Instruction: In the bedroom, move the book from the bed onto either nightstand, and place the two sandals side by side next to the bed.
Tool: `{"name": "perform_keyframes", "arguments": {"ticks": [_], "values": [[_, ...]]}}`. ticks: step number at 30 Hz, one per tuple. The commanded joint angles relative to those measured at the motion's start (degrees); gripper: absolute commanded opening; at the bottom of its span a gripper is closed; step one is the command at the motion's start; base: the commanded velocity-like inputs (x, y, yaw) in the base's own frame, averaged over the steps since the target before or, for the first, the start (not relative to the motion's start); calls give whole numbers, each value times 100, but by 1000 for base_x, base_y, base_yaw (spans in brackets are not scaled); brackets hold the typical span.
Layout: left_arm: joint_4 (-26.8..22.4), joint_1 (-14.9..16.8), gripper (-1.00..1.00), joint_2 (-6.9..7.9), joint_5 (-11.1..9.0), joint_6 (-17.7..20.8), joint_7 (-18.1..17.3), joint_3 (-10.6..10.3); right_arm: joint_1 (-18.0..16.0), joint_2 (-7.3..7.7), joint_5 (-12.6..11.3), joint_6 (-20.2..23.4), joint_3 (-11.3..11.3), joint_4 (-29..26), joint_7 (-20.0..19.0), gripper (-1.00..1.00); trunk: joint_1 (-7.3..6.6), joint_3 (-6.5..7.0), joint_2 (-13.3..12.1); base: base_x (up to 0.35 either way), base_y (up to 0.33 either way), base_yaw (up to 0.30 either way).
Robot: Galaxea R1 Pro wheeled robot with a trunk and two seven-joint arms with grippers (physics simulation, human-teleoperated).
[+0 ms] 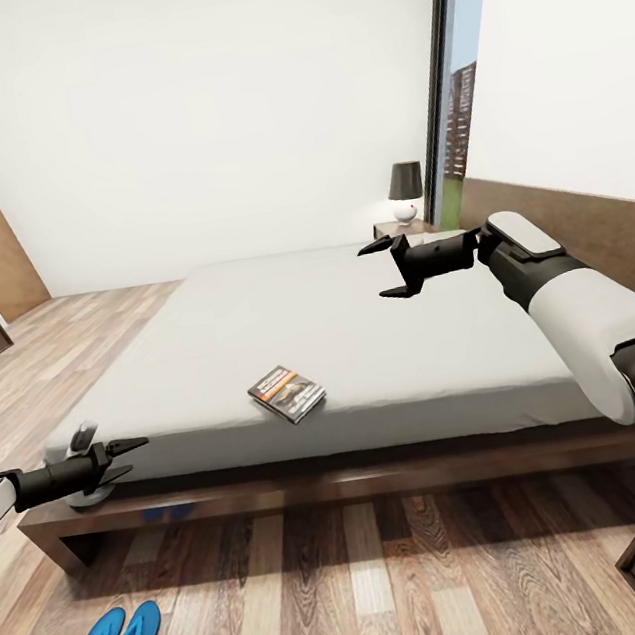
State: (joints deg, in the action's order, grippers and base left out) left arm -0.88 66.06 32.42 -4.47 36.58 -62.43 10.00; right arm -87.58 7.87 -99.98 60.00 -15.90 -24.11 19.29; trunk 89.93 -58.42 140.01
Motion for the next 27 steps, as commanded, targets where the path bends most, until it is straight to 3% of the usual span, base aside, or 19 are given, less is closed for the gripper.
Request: {"name": "perform_keyframes", "arguments": {"ticks": [1, 27], "values": [[1, 3, 100, 1, -46, 59, -7, -16, -4, 5, -57, 0, -31, -6, 39, 100, -1, -6, 2, 0, 34, 0], [7, 3, 100, 1, -53, 76, -3, -16, -6, 10, -87, 0, -15, 8, 26, 100, -1, -6, 2, 0, 74, 0]]}}
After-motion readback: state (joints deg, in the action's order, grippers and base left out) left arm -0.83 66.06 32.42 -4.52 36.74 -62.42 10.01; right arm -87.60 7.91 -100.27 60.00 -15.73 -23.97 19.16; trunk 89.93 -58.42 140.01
